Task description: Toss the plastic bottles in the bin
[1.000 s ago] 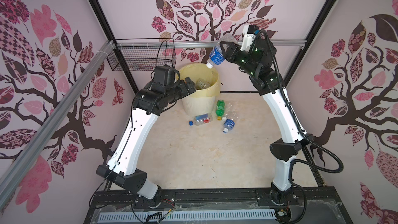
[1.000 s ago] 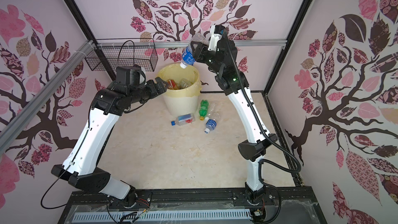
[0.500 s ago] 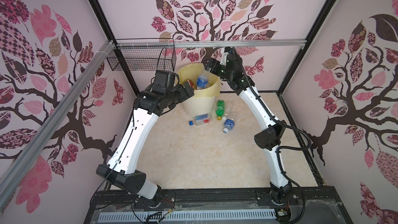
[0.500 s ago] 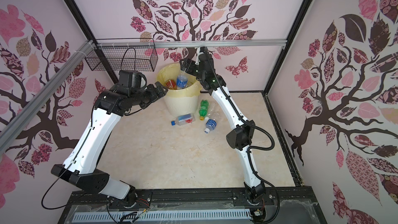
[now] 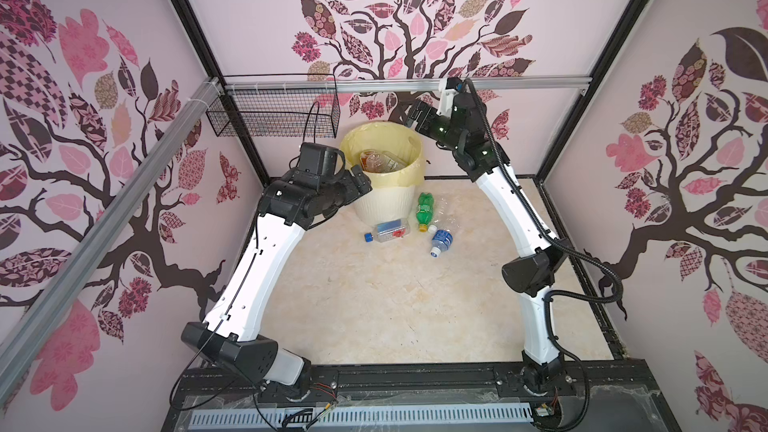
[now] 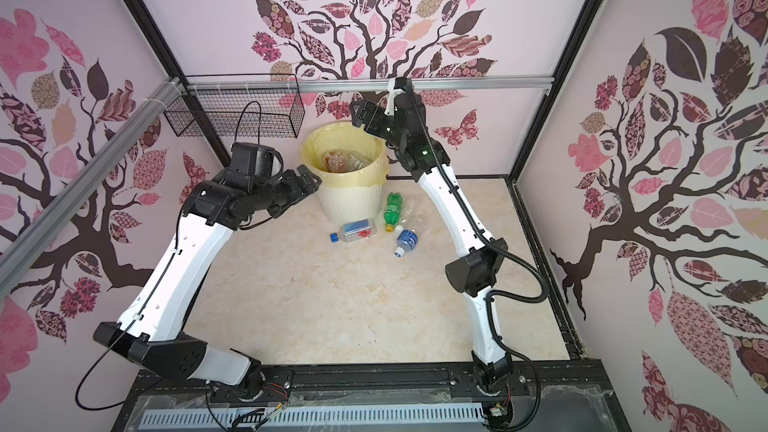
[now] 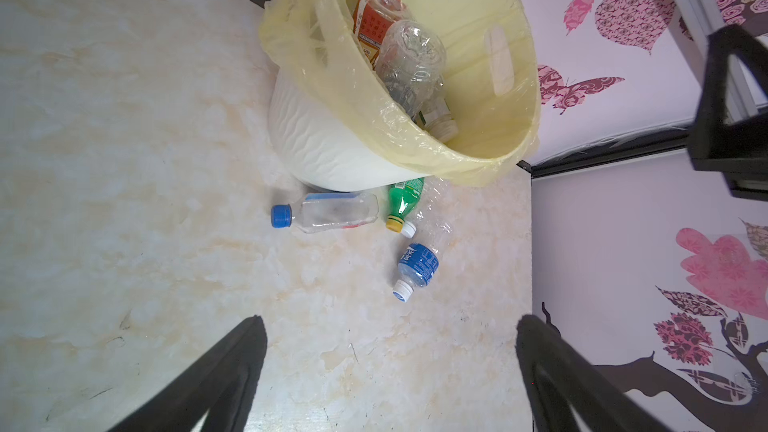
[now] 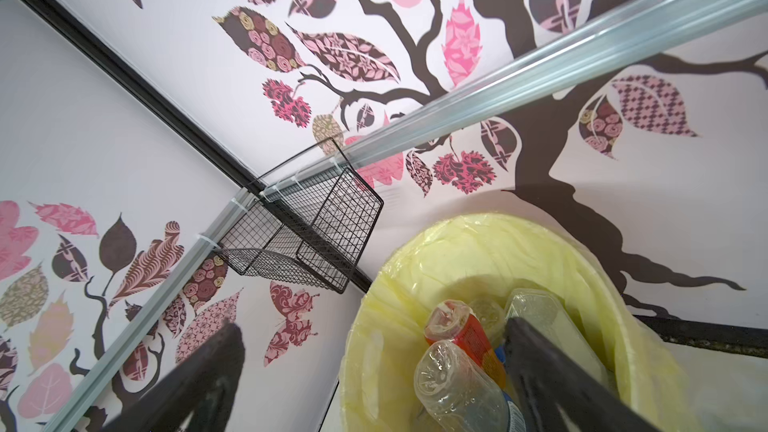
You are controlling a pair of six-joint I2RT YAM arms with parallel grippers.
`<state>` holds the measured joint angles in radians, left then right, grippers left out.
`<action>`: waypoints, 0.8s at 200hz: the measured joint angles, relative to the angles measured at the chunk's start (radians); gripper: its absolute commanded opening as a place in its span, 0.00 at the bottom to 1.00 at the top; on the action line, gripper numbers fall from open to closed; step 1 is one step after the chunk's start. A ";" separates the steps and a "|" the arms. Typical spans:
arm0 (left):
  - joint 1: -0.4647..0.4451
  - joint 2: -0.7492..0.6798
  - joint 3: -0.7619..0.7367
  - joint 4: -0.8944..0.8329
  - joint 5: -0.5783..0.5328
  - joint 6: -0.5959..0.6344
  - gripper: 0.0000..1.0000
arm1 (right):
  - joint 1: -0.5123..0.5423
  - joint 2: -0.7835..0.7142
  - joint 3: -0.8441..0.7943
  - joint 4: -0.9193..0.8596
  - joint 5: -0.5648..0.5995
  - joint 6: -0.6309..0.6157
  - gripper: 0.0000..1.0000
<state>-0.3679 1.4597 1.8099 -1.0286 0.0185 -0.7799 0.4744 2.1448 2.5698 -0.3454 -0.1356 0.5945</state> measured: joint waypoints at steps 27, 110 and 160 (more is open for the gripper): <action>0.000 -0.033 -0.048 0.011 -0.011 -0.007 0.97 | 0.000 -0.052 -0.043 -0.031 0.002 -0.012 1.00; 0.001 -0.051 -0.170 0.070 -0.002 -0.041 0.97 | 0.000 -0.220 -0.435 -0.132 0.006 -0.038 1.00; 0.001 -0.051 -0.279 0.119 0.024 -0.055 0.97 | 0.000 -0.420 -0.776 -0.126 0.026 -0.069 1.00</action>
<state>-0.3668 1.4086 1.5311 -0.9096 0.0429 -0.8349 0.4744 1.7245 1.7939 -0.4713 -0.1101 0.5259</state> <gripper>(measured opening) 0.972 0.997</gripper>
